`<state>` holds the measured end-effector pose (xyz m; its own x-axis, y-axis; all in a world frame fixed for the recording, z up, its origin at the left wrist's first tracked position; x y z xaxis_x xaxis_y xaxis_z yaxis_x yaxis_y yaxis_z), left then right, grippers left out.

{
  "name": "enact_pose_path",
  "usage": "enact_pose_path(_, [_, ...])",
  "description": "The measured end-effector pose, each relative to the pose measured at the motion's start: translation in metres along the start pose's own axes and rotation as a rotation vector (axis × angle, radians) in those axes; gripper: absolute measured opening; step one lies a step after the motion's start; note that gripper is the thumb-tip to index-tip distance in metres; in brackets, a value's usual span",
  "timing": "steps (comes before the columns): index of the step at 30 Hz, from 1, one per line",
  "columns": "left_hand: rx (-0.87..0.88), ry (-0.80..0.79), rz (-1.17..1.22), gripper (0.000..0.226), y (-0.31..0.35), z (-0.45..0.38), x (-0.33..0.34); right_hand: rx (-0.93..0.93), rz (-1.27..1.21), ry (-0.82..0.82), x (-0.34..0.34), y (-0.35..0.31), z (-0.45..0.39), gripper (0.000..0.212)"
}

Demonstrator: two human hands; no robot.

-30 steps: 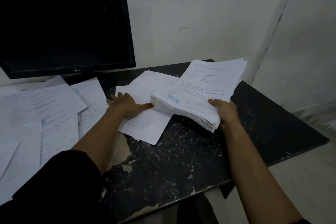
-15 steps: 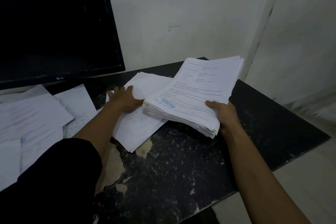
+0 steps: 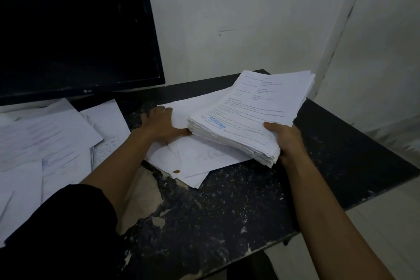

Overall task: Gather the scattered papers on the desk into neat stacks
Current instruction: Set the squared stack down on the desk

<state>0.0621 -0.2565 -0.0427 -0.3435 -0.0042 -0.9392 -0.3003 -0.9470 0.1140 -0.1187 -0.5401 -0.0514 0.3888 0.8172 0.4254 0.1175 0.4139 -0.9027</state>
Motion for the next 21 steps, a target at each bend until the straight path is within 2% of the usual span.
enact_pose_path(2, [0.024, -0.059, 0.065, 0.141, -0.005, -0.003, 0.005, -0.003, 0.018, -0.019, 0.002, -0.002, 0.001, 0.044])
enact_pose_path(3, [0.023, -0.035, 0.076, 0.138, -0.008, -0.003, 0.003, -0.003, 0.030, -0.030, 0.004, -0.002, 0.001, 0.043])
enact_pose_path(8, [-0.019, 0.195, 0.176, 0.106, -0.013, -0.006, -0.009, 0.025, 0.098, -0.114, 0.005, -0.005, 0.002, 0.041])
enact_pose_path(11, [-0.089, 0.240, 0.041, 0.084, -0.011, -0.006, -0.007, 0.072, 0.151, -0.195, 0.008, -0.003, 0.002, 0.043])
enact_pose_path(16, [-0.011, 0.115, 0.092, 0.052, -0.003, -0.012, 0.004, 0.051, 0.130, -0.241, 0.011, -0.005, 0.003, 0.042])
enact_pose_path(19, [0.049, -0.009, 0.055, 0.041, 0.002, -0.021, 0.001, 0.036, 0.120, -0.208, 0.007, -0.005, 0.000, 0.044])
enact_pose_path(21, [0.106, -0.027, 0.031, 0.039, 0.010, -0.027, -0.003, 0.036, 0.123, -0.200, 0.007, -0.006, 0.000, 0.044])
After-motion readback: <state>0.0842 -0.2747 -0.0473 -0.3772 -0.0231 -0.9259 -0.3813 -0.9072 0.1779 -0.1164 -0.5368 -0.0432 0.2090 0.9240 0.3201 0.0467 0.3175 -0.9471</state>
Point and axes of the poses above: each hand's wrist, its own z-axis away from the middle knuckle, its own x-axis out of the palm, y = z × x, the point moved 5 cm from there along -z, towards the middle knuckle, and after that the axes turned 13 degrees about -y, right-handed, at the moved point
